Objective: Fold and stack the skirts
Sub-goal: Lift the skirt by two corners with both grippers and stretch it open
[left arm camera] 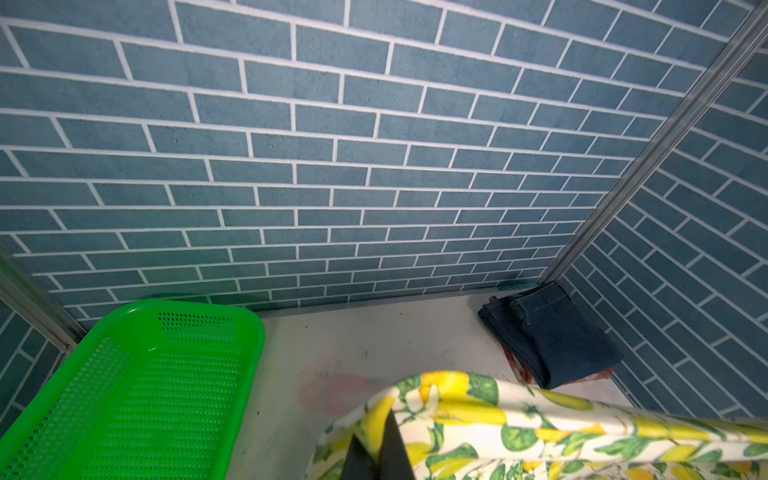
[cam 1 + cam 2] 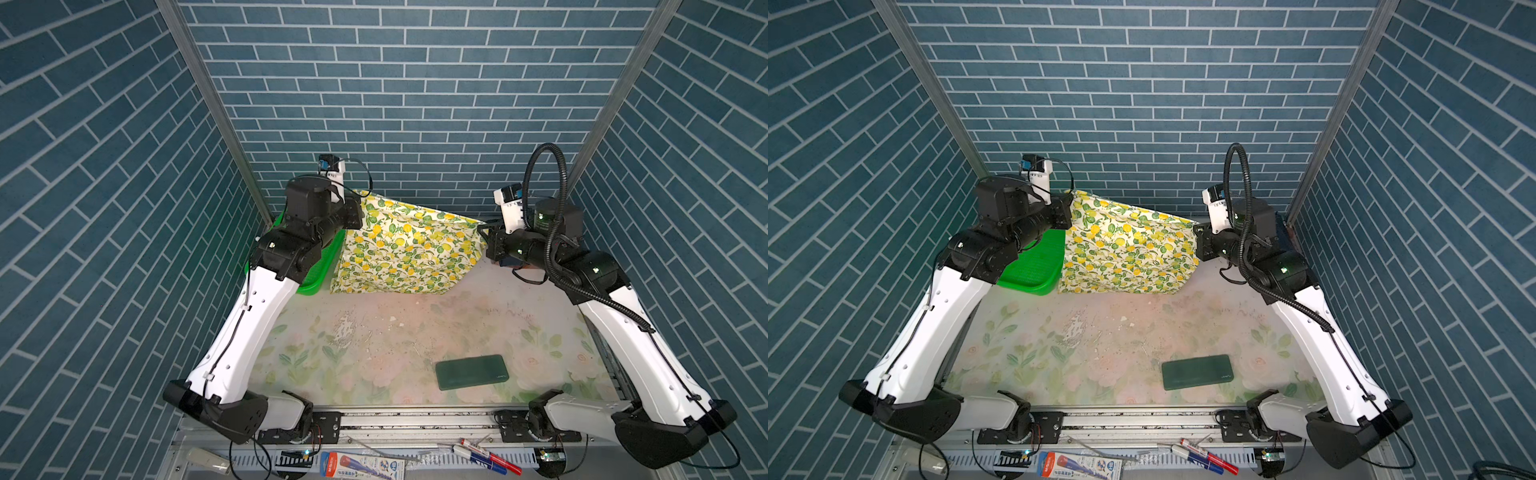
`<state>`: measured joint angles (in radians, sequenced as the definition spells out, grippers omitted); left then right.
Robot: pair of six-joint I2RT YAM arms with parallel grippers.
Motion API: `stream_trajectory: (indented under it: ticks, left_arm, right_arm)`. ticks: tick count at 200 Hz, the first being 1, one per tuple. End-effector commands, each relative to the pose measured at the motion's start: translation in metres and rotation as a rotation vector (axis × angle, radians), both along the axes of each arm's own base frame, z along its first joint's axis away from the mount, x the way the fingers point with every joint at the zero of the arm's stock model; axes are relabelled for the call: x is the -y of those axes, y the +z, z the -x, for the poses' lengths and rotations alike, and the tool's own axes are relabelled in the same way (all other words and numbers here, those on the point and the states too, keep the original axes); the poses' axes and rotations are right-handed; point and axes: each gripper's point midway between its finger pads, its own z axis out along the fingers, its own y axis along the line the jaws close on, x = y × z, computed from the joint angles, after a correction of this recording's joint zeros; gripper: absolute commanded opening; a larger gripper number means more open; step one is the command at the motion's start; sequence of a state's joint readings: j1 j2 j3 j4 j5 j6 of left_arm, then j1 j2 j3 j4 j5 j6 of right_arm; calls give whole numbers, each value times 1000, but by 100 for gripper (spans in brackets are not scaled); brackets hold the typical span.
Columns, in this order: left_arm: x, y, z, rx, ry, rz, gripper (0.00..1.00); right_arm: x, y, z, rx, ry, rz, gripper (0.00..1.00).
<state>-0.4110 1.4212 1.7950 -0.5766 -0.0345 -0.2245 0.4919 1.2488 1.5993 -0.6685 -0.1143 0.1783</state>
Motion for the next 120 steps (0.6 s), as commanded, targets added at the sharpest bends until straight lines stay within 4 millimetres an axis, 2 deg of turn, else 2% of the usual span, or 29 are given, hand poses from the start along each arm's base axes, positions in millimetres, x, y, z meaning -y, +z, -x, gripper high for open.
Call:
stream_trajectory:
  ticks: [1, 23, 39, 60, 72, 74, 78, 89, 98, 120]
  left_arm:
    - [-6, -15, -39, -33, 80, -37, 0]
    - [14, -44, -84, -97, 63, -61, 0]
    - [24, -73, -121, -148, 67, -77, 0]
    - [29, -121, -166, -235, 78, -84, 0]
    - [29, -153, -187, -287, 90, -84, 0]
    - [29, -158, -190, -294, 94, -83, 0]
    - [28, -168, -197, -304, 100, -83, 0]
    - [25, -190, -213, -326, 120, -82, 0]
    - [20, -205, -224, -347, 137, -74, 0]
    - [9, -219, -242, -356, 161, -34, 0]
  right_arm:
    - [28, -10, -30, -88, -126, 16, 0]
    - [39, -35, -93, -192, -138, -45, 0]
    - [37, -57, -143, -231, -126, -37, 0]
    - [26, -91, -208, -273, -80, -45, 0]
    - [21, -110, -237, -294, -61, -35, 0]
    - [20, -123, -243, -313, -61, -27, 0]
    - [20, -126, -253, -305, -65, -21, 0]
    - [21, -137, -275, -288, -79, -6, 0]
    - [20, -135, -286, -252, -78, -11, 0]
    - [23, -124, -303, -165, -97, -19, 0]
